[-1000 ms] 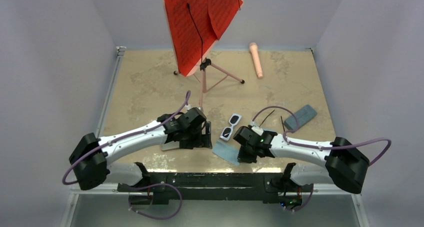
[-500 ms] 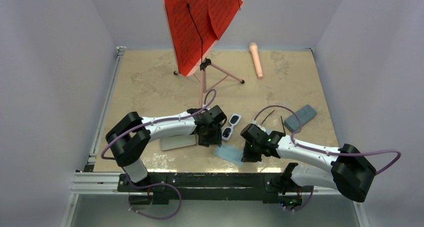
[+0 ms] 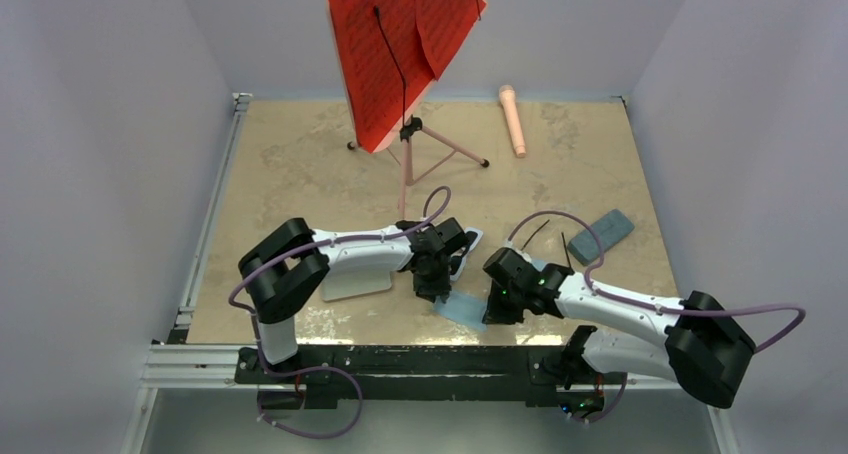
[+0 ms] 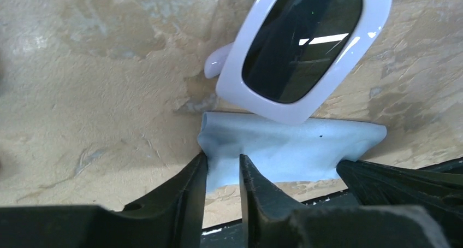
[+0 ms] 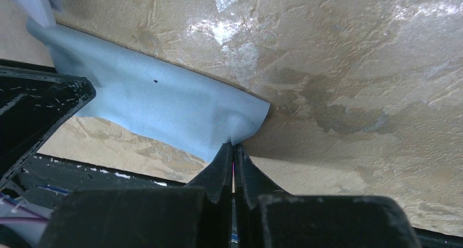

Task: Organize the sunglasses
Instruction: Pick up the folded cleaning cloth from the center of the board, then place the folded cleaning cloth in the sunglasses case.

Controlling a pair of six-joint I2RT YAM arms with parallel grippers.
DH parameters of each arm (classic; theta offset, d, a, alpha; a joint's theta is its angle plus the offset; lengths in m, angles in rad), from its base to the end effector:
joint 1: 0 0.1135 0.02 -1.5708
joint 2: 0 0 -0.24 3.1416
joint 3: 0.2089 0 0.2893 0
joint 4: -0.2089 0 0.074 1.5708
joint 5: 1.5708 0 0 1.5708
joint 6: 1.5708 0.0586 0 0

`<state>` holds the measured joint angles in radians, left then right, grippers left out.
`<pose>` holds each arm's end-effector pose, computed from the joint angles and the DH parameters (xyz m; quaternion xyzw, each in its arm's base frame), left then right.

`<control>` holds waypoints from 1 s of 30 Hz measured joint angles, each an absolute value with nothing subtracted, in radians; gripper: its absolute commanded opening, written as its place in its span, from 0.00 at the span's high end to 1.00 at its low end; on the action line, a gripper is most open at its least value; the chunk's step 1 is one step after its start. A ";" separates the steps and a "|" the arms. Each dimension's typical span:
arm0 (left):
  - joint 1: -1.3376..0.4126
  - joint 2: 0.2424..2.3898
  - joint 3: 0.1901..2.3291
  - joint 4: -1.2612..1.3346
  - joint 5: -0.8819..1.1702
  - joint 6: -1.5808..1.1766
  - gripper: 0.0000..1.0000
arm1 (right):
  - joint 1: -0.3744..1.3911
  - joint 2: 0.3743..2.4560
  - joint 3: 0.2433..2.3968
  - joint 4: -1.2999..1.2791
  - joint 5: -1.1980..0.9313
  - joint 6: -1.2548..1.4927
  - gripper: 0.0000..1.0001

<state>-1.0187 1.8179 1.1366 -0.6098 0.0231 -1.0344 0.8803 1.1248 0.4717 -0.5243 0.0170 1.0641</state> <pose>0.1944 -0.3182 0.0871 -0.0062 0.9902 -0.1252 0.0624 0.1463 0.1755 0.0832 0.0917 0.9764 0.1567 0.1170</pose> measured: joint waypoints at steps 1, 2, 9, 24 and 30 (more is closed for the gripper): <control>-1.022 1.825 1.143 -0.612 0.024 -1.039 0.79 | 0.879 1.121 0.468 -0.521 0.015 1.064 1.00; -1.024 1.832 1.150 -0.615 0.024 -1.041 0.86 | 0.878 1.116 0.464 -0.518 0.013 1.063 1.00; -1.030 1.844 1.165 -0.626 0.023 -1.060 1.00 | 0.878 1.092 0.449 -0.498 0.007 1.026 1.00; -1.036 1.411 1.033 -0.714 -0.144 -1.102 1.00 | 1.036 1.184 0.743 -0.439 -0.039 0.725 1.00; -0.958 1.238 0.905 -0.860 -0.257 -1.149 1.00 | 1.069 1.404 0.995 -0.389 -0.049 0.661 1.00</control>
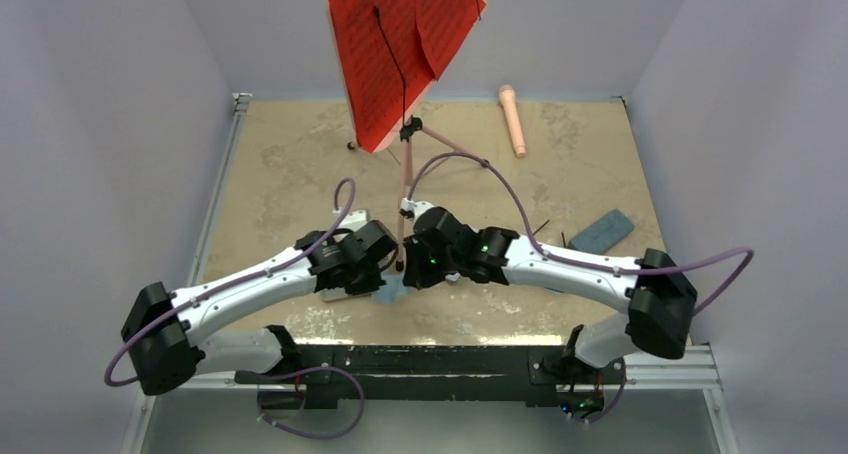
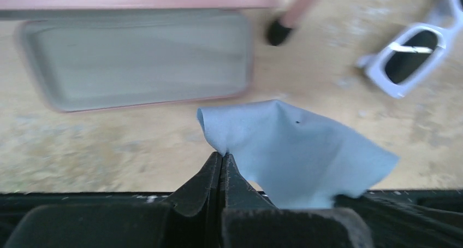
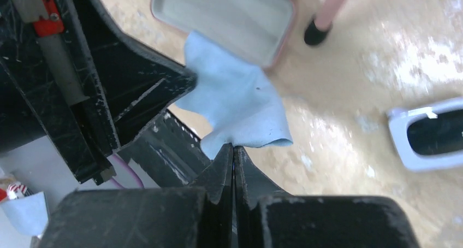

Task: Organize the sunglasses
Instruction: Place the folded cleaning cloth in the sunglasses case.

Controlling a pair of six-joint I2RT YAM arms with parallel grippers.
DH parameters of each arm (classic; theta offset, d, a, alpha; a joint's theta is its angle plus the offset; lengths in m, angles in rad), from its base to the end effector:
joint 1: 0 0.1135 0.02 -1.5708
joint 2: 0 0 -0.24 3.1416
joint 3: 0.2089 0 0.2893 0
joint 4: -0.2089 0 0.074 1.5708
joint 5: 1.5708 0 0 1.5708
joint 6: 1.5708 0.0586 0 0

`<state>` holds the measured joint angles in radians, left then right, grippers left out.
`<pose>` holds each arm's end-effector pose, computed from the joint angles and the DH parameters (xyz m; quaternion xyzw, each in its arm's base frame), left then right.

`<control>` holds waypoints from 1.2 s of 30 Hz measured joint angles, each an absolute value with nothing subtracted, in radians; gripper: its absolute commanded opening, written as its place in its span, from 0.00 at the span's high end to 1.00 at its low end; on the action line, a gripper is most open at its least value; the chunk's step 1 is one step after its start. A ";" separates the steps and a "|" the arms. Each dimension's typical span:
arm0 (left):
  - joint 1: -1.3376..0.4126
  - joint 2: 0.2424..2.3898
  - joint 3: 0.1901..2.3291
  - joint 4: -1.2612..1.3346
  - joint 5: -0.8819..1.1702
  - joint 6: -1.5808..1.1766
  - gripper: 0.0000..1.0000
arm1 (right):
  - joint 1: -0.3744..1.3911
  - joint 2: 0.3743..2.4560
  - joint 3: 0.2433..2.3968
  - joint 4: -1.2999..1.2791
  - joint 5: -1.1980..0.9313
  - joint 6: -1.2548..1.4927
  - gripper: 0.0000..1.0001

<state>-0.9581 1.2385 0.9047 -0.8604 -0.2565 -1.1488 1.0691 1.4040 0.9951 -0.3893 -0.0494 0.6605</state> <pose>0.1714 -0.2179 0.1828 -0.1166 0.9676 -0.0992 0.2010 0.1688 0.3137 0.1978 -0.1970 0.9049 0.3015 0.2270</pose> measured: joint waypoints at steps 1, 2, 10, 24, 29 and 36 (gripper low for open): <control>-0.937 1.205 0.875 -0.881 -0.270 -1.153 1.00 | 1.073 1.440 1.028 -0.383 -0.049 0.653 1.00; -0.915 1.171 0.849 -0.902 -0.280 -1.158 1.00 | 1.074 1.481 1.066 -0.377 -0.049 0.644 1.00; -0.785 1.027 0.751 -0.989 -0.374 -1.163 1.00 | 1.086 1.713 1.258 -0.368 -0.055 0.620 1.00; -0.695 1.238 0.708 -0.886 -0.404 -1.084 1.00 | 1.085 1.877 1.353 -0.380 -0.039 0.609 1.00; -0.685 1.298 0.709 -0.882 -0.421 -1.078 1.00 | 1.074 1.894 1.354 -0.382 -0.022 0.610 1.00; -0.679 1.326 0.723 -0.884 -0.424 -1.077 1.00 | 1.063 1.905 1.354 -0.366 -0.019 0.613 1.00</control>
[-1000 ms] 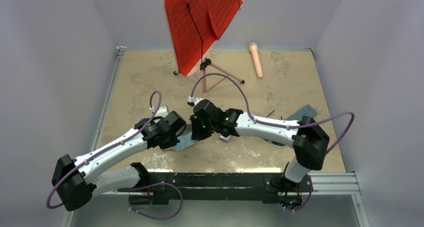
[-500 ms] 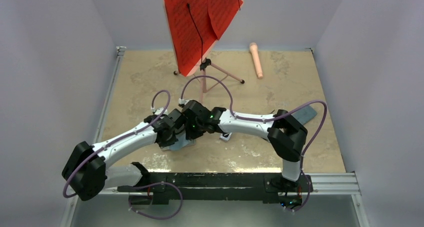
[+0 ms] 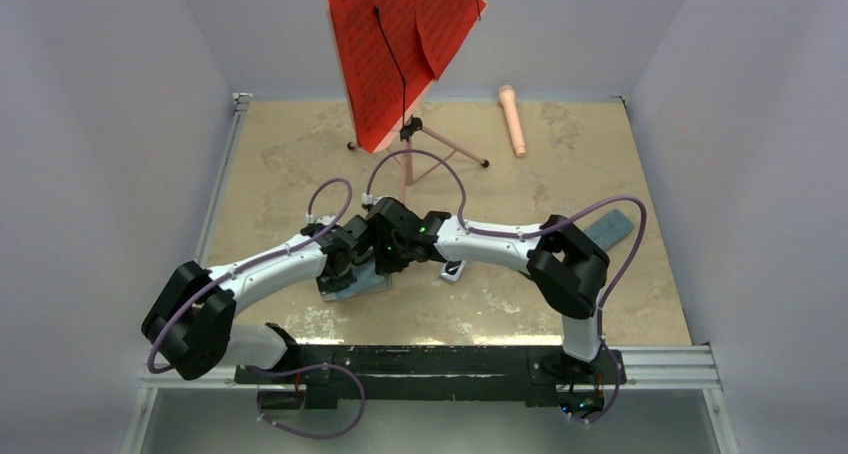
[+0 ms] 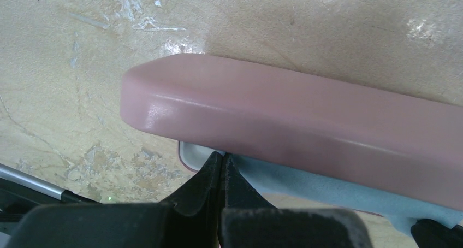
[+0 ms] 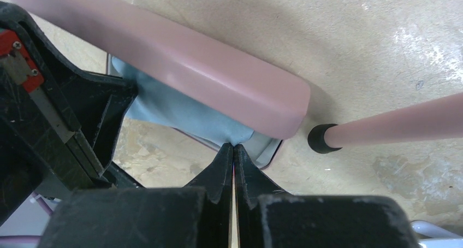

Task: Organize the sunglasses
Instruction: Place the folded cleaning cloth in the sunglasses case.

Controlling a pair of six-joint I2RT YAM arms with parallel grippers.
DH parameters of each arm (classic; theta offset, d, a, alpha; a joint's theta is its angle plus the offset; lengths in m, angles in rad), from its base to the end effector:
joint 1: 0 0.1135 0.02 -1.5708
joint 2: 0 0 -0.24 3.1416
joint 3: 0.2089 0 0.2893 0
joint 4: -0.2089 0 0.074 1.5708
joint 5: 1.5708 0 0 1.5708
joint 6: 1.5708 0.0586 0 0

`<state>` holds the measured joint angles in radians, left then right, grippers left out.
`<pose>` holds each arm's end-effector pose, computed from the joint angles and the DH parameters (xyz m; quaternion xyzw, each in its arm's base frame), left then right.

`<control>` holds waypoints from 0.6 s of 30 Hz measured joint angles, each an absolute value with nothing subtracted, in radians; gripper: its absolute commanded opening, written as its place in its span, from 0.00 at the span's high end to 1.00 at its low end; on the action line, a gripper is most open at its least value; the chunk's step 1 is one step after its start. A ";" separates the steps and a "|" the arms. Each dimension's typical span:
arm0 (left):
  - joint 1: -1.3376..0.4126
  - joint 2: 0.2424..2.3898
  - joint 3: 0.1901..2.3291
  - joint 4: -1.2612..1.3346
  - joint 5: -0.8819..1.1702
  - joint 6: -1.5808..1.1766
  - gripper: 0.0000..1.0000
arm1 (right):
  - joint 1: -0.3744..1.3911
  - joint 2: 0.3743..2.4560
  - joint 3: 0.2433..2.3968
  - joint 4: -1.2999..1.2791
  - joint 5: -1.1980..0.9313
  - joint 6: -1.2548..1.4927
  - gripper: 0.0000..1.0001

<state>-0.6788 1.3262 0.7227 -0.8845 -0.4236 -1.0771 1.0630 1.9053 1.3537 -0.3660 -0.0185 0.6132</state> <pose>0.2015 -0.1316 0.1082 -0.2018 0.9558 0.1030 0.1875 0.2188 0.3954 0.1377 -0.2141 0.9226 0.2443 0.2081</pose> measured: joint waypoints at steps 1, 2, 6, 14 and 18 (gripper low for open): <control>-0.677 1.334 0.725 -0.884 -0.423 -1.077 1.00 | 1.060 1.909 1.354 -0.362 -0.018 0.614 1.00; -0.675 1.343 0.727 -0.884 -0.421 -1.077 1.00 | 1.058 1.912 1.354 -0.360 -0.018 0.614 1.00; -0.673 1.364 0.729 -0.883 -0.408 -1.075 1.00 | 1.049 1.925 1.354 -0.353 -0.020 0.622 1.00; -0.674 1.293 0.729 -0.882 -0.396 -1.069 1.00 | 1.049 1.925 1.349 -0.333 -0.029 0.638 1.00; -0.675 1.208 0.729 -0.876 -0.396 -1.063 1.00 | 1.061 1.923 1.324 -0.337 -0.048 0.648 1.00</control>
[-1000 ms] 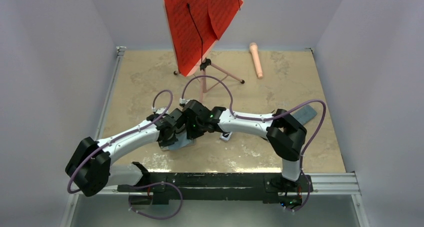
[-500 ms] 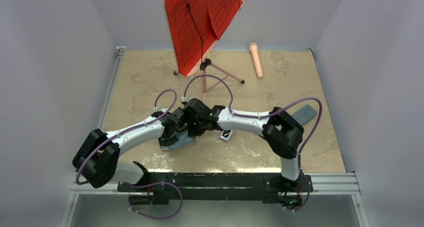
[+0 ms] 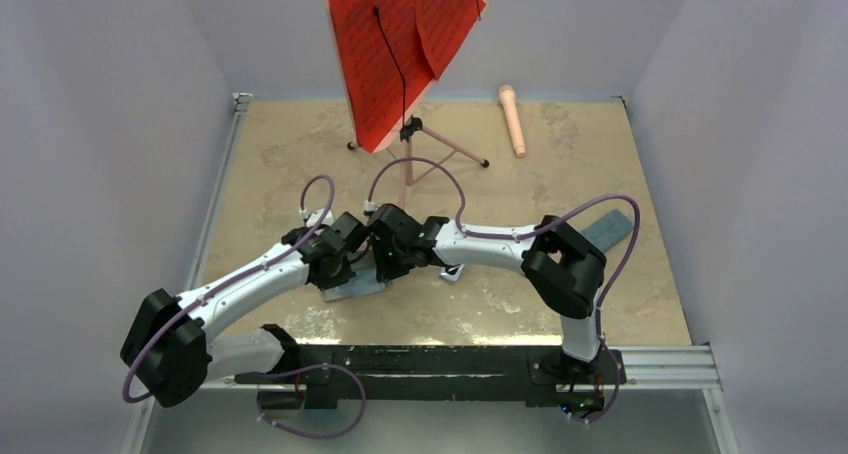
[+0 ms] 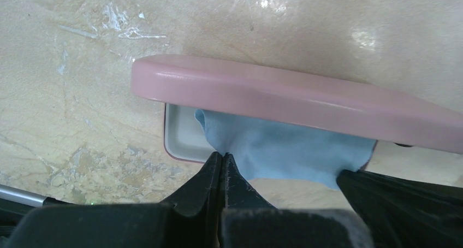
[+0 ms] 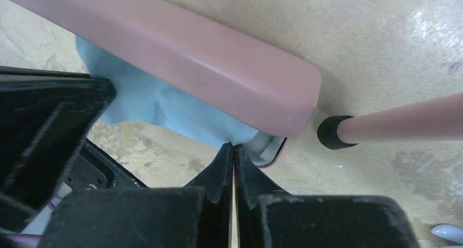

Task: Organize the sunglasses
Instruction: Place the folded cleaning cloth in the sunglasses case.

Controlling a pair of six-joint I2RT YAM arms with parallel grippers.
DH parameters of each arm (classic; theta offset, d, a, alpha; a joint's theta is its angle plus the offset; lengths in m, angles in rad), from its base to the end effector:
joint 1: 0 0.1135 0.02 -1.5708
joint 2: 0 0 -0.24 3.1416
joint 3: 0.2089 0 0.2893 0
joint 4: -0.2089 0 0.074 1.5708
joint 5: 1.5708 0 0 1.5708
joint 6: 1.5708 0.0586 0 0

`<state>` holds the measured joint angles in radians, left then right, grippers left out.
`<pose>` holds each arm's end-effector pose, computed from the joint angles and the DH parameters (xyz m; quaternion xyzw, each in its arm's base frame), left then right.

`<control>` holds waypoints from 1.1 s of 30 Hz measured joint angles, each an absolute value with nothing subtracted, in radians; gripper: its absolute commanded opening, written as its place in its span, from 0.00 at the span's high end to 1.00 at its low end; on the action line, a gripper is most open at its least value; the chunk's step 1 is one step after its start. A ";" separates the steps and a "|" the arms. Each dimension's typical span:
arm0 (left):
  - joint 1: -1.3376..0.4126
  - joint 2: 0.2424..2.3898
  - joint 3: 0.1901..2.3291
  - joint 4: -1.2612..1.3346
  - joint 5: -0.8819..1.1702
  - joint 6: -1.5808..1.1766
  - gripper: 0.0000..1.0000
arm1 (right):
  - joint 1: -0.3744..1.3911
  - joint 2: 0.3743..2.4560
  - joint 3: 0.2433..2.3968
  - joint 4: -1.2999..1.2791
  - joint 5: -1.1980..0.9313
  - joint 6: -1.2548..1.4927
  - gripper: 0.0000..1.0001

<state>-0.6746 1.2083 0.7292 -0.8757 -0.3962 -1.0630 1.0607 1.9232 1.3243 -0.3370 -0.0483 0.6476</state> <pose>0.2024 -0.1330 0.1356 -0.2089 0.9523 0.0457 0.2176 0.2168 0.3932 0.1221 -0.2022 0.9280 0.2504 0.1877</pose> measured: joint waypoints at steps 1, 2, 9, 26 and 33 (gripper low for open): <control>-0.675 1.193 0.729 -0.876 -0.397 -1.063 1.00 | 1.063 1.923 1.319 -0.337 -0.049 0.649 1.00; -0.675 1.177 0.729 -0.877 -0.397 -1.063 1.00 | 1.065 1.922 1.316 -0.339 -0.051 0.651 1.00; -0.675 1.136 0.729 -0.882 -0.405 -1.063 1.00 | 1.067 1.893 1.301 -0.343 -0.072 0.657 1.00; -0.675 1.110 0.722 -0.881 -0.420 -1.090 1.00 | 1.067 1.878 1.301 -0.340 -0.070 0.658 1.00; -0.675 1.200 0.722 -0.882 -0.429 -1.129 1.00 | 1.064 1.888 1.301 -0.332 -0.059 0.657 1.00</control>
<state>-0.6746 1.2003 0.7216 -0.8818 -0.4294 -1.1286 1.0637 1.8881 1.3010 -0.3317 -0.0593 0.6575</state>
